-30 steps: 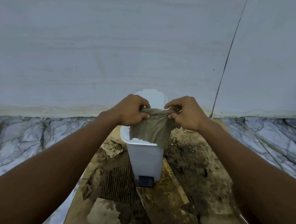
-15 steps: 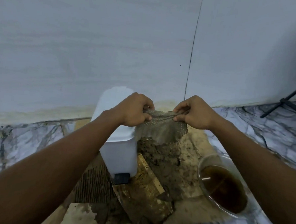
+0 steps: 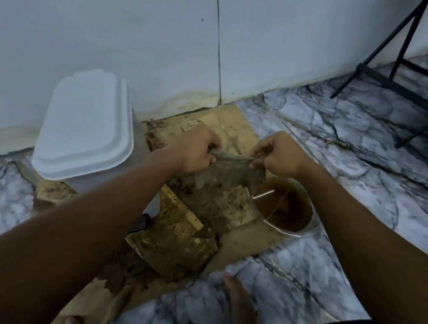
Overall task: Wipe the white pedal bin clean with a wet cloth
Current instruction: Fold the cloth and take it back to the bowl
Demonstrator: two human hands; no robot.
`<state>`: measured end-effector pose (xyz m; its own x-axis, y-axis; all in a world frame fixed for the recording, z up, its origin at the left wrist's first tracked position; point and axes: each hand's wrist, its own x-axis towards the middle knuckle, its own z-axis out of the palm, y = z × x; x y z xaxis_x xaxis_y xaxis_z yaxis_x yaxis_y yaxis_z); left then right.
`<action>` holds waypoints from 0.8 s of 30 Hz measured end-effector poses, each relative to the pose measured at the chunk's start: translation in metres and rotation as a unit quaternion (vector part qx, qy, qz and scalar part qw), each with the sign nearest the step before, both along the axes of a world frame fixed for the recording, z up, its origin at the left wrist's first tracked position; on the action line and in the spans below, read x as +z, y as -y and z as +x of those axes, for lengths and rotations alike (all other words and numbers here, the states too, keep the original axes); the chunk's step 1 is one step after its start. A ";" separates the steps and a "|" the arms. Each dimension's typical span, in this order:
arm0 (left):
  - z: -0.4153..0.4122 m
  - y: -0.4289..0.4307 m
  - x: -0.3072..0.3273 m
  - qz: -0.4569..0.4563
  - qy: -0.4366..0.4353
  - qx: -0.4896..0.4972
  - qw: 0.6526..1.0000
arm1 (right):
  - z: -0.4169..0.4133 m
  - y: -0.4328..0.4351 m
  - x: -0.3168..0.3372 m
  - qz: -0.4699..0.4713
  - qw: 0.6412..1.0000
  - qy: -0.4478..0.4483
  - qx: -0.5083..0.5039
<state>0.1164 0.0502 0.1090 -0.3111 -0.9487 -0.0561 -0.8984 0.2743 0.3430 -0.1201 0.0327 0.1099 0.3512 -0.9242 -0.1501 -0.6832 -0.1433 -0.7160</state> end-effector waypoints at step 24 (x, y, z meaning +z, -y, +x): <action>-0.122 0.027 -0.132 0.047 0.086 -0.121 0.988 | -0.064 -0.063 -0.150 0.041 0.976 -0.059 -0.208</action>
<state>-0.0055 0.0235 -0.0233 -0.5070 -0.8354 -0.2123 -0.8574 0.4633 0.2242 -0.1838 0.0955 -0.0399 -0.0756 -0.9664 -0.2458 -0.7485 0.2178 -0.6264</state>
